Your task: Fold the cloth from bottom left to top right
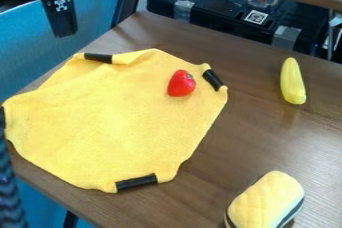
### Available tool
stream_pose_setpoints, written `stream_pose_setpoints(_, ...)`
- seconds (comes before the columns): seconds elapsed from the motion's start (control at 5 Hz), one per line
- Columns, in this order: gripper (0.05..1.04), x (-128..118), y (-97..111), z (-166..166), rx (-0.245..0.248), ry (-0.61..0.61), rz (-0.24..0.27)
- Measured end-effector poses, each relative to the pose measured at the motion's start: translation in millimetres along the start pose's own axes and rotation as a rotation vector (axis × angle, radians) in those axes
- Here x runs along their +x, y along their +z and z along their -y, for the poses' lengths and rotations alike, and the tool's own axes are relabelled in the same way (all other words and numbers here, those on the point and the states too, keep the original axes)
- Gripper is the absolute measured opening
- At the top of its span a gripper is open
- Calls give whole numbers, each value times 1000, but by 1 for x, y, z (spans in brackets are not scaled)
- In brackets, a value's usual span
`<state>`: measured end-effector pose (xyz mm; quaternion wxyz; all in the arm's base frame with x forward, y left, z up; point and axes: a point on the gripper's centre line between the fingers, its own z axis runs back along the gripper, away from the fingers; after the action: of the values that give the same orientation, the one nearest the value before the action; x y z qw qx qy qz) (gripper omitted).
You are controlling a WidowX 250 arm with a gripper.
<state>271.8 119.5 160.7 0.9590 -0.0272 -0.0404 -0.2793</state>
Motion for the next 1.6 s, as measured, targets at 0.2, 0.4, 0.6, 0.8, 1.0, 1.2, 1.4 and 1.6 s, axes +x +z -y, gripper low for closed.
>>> stream_pose_setpoints(0.2,1000,0,-9,1,-27,11,-8)
stream_pose_setpoints(0.4,1000,-12,-11,-1,-40,109,47)
stream_pose_setpoints(0.6,1000,-26,-11,-7,-53,134,82)
stream_pose_setpoints(0.8,1000,-27,-11,-7,-54,131,82)
stream_pose_setpoints(1.0,1000,-26,-11,-7,-54,144,90)
stream_pose_setpoints(1.2,1000,-44,-21,-31,-67,408,161)
stream_pose_setpoints(1.4,1000,-68,-34,-50,0,626,214)
stream_pose_setpoints(1.6,1000,-91,-49,-51,6,838,219)
